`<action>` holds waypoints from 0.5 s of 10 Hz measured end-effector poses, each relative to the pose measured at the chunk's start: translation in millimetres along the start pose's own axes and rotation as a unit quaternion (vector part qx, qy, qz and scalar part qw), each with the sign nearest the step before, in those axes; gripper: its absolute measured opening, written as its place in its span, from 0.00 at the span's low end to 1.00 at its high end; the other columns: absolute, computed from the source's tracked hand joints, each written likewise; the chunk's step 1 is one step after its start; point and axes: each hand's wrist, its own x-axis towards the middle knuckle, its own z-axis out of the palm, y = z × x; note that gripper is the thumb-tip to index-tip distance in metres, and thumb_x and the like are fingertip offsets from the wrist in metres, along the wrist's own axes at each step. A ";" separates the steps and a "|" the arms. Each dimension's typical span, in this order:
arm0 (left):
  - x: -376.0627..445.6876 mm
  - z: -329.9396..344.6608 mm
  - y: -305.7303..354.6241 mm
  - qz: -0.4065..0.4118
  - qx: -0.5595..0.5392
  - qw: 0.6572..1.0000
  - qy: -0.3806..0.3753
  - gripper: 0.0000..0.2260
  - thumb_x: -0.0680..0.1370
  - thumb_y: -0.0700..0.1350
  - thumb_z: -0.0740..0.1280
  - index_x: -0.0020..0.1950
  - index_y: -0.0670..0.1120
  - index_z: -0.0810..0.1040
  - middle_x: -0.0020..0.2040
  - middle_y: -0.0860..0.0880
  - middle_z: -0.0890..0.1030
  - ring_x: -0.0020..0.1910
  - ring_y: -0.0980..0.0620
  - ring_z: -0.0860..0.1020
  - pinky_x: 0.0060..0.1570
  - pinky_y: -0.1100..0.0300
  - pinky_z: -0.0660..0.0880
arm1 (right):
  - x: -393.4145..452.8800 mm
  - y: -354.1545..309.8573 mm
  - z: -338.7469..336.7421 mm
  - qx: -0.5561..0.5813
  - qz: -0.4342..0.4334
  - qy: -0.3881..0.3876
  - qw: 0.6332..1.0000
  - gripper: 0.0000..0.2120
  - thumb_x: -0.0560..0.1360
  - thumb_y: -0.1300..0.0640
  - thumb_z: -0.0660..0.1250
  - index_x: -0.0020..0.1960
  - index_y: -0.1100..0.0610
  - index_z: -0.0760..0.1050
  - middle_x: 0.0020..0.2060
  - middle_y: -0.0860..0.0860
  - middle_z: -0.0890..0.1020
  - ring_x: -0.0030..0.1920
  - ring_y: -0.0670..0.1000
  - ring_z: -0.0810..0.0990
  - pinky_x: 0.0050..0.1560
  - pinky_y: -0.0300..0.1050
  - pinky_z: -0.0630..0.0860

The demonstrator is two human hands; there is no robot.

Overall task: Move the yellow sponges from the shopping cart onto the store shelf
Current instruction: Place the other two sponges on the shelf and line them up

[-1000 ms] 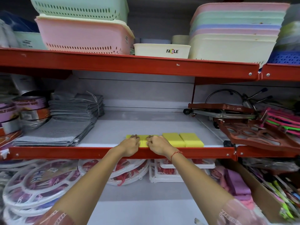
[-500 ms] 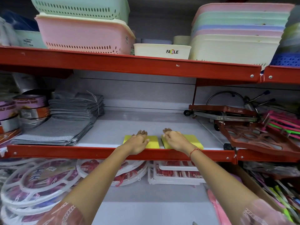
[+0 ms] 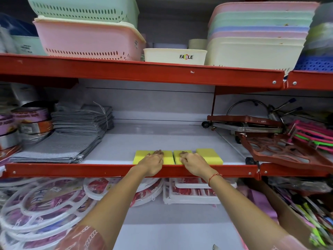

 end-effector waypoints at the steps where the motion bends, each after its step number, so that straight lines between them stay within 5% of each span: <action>1: 0.6 -0.3 0.1 -0.001 0.003 1.000 -0.002 0.23 0.83 0.43 0.46 0.78 0.41 0.52 0.80 0.44 0.50 0.79 0.50 0.49 0.77 0.53 0.47 | 0.1 -7.9 0.7 -0.004 0.000 0.004 1.000 0.19 0.80 0.54 0.53 0.61 0.61 0.76 0.65 0.59 0.77 0.66 0.61 0.74 0.67 0.54 0.69; 3: -0.9 0.3 -0.9 -0.001 0.004 1.000 0.001 0.23 0.83 0.43 0.46 0.78 0.42 0.52 0.80 0.45 0.50 0.79 0.50 0.49 0.77 0.54 0.46 | -3.8 3.2 -12.5 0.058 -0.007 0.016 0.998 0.17 0.81 0.55 0.54 0.58 0.62 0.77 0.67 0.57 0.76 0.68 0.59 0.73 0.68 0.50 0.68; 4: -0.4 0.6 -1.1 0.000 0.005 1.000 -0.001 0.23 0.83 0.43 0.46 0.78 0.42 0.51 0.80 0.45 0.50 0.79 0.50 0.49 0.77 0.54 0.46 | -4.3 24.5 -29.9 0.057 0.033 0.051 0.997 0.15 0.81 0.54 0.53 0.46 0.56 0.77 0.60 0.62 0.80 0.62 0.62 0.76 0.60 0.50 0.72; 5: 0.5 0.9 -2.1 -0.002 0.004 1.000 0.001 0.23 0.83 0.44 0.46 0.78 0.42 0.51 0.80 0.45 0.50 0.79 0.51 0.49 0.77 0.54 0.46 | -4.8 54.2 -38.8 0.056 0.078 0.051 0.994 0.16 0.81 0.55 0.53 0.57 0.59 0.77 0.66 0.61 0.75 0.65 0.62 0.74 0.63 0.50 0.71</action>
